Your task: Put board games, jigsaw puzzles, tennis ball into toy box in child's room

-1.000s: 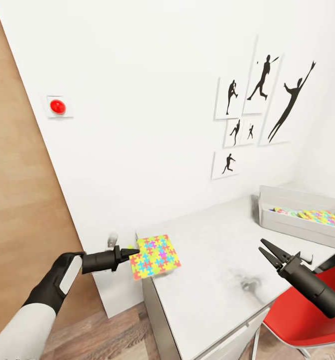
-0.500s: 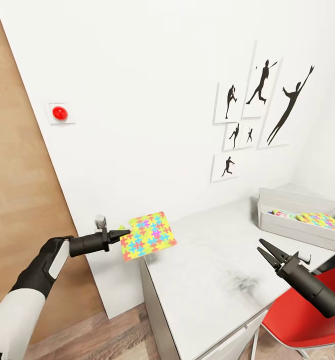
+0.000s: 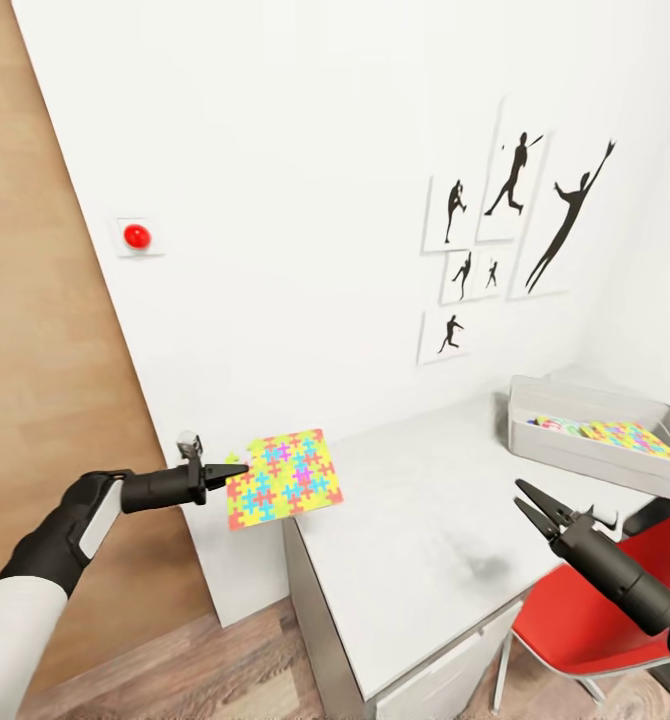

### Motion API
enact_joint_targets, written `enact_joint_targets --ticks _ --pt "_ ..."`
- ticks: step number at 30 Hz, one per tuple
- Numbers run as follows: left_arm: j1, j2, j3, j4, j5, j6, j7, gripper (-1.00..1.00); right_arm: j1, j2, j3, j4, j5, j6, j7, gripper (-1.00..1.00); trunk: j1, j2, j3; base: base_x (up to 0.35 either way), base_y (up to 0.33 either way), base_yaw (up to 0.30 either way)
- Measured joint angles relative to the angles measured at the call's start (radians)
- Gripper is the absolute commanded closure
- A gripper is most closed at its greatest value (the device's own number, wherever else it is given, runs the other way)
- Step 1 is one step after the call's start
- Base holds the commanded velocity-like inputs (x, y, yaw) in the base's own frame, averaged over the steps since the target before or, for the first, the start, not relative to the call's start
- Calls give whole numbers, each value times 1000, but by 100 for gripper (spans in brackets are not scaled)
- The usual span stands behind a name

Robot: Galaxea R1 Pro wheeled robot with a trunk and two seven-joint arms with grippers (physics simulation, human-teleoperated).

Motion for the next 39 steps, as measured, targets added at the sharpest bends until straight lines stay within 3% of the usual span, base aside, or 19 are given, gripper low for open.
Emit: enact_joint_targets --ticks 17,39 --pt "0 3 -11 0 -1 0 -1 100 0 -1 -4 6 -7 -19 -17 -100 -65 119 53 -6 0 -8" --pt "0 2 -11 1 -1 0 -1 100 0 -1 -5 6 -11 -18 -16 -100 -150 273 137 0 0 -236"
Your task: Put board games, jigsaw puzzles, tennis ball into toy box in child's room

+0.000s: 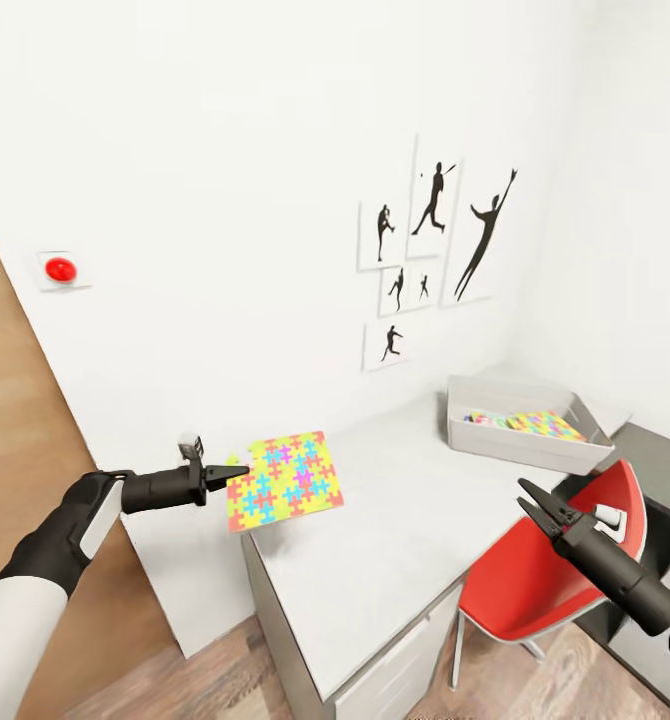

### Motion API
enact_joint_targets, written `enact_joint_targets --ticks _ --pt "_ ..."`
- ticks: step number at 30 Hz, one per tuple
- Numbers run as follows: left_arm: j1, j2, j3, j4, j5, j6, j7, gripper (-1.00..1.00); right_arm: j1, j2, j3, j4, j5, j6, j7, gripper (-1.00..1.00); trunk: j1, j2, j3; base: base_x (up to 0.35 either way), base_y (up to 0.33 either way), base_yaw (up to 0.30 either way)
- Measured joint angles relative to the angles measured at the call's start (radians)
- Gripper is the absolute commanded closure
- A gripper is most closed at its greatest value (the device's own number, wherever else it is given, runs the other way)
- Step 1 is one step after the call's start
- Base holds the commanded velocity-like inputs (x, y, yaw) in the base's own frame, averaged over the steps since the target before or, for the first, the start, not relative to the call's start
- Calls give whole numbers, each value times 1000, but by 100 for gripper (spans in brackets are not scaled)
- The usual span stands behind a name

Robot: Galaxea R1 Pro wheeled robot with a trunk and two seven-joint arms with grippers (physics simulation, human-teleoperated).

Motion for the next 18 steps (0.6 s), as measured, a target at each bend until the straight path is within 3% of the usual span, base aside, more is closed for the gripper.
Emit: enact_joint_targets --ticks 18 --pt "0 0 0 0 0 0 0 100 0 0 2 1 6 -1 -1 -100 -69 126 71 0 0 -254"
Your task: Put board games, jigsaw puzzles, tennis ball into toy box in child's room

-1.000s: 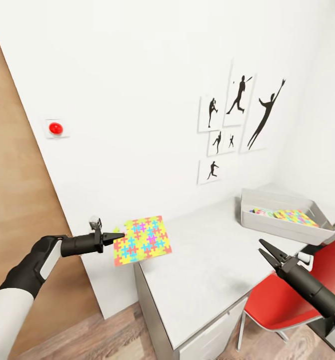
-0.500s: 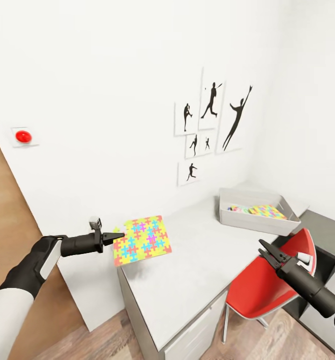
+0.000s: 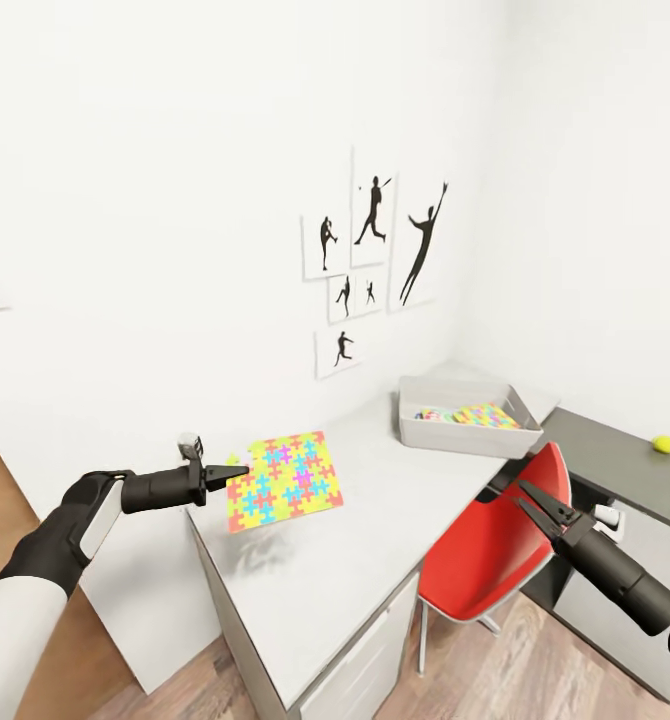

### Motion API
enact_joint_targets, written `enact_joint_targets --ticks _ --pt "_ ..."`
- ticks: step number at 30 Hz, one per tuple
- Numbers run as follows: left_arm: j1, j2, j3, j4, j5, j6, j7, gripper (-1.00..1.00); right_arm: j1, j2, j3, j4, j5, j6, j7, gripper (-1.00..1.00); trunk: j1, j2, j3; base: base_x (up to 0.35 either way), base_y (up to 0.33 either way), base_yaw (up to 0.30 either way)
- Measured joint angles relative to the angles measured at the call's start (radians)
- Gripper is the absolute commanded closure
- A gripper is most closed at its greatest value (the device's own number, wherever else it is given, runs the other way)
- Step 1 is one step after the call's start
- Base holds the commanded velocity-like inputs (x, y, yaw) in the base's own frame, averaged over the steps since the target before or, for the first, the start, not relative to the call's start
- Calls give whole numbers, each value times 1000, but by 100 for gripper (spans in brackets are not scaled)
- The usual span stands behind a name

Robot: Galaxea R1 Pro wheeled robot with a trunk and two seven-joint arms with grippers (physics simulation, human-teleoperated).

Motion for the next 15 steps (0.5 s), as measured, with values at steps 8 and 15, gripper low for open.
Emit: enact_joint_targets --ticks 8,15 --pt "0 0 0 0 0 0 0 100 0 0 0 0 2 -1 0 -100 -31 56 31 0 0 -254" --pt "0 1 1 0 0 0 0 100 0 0 1 0 2 -2 -1 -100 -58 105 59 0 0 -254"
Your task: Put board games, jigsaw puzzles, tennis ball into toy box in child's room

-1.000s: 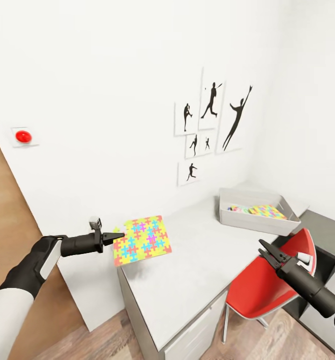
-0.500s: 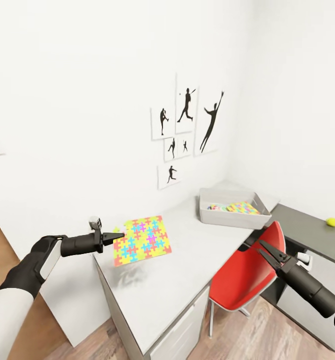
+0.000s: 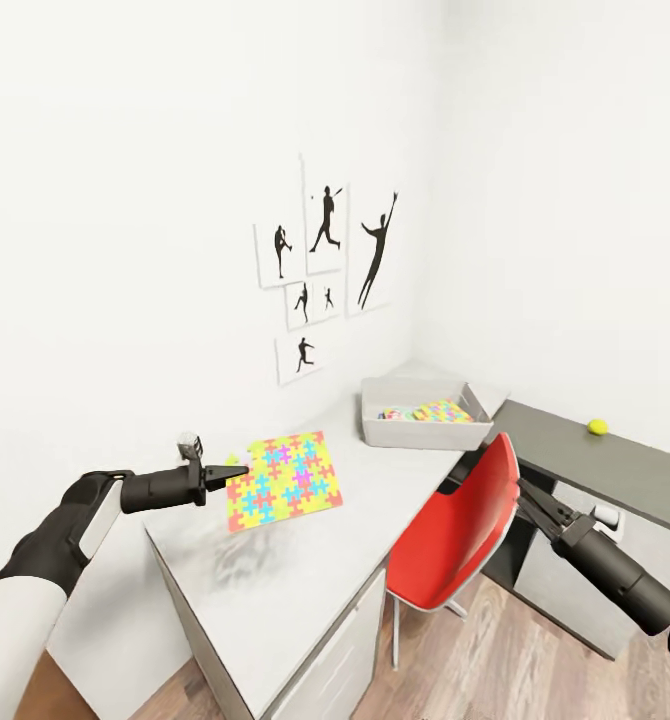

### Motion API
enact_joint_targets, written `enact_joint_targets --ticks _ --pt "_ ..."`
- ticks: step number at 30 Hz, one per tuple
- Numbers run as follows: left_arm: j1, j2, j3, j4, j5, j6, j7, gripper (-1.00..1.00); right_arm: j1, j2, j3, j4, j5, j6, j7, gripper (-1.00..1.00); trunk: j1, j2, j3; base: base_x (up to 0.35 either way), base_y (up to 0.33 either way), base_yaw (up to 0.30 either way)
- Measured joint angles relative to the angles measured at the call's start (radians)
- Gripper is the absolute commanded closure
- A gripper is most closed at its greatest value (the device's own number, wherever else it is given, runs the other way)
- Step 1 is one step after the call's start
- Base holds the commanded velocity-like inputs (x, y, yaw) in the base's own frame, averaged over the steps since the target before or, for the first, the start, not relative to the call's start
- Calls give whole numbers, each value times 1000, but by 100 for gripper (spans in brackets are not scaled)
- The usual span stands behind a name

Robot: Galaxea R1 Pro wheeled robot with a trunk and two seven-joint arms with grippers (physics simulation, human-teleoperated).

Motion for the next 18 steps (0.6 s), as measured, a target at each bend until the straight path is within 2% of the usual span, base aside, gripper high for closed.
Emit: enact_joint_targets --ticks 9,18 --pt "0 0 -1 0 0 0 0 100 0 0 -3 1 -4 1 1 -100 -35 63 36 0 0 -254" --pt "0 0 -2 0 -2 0 0 100 0 0 -3 1 -3 1 1 -100 -35 63 42 0 0 -254"
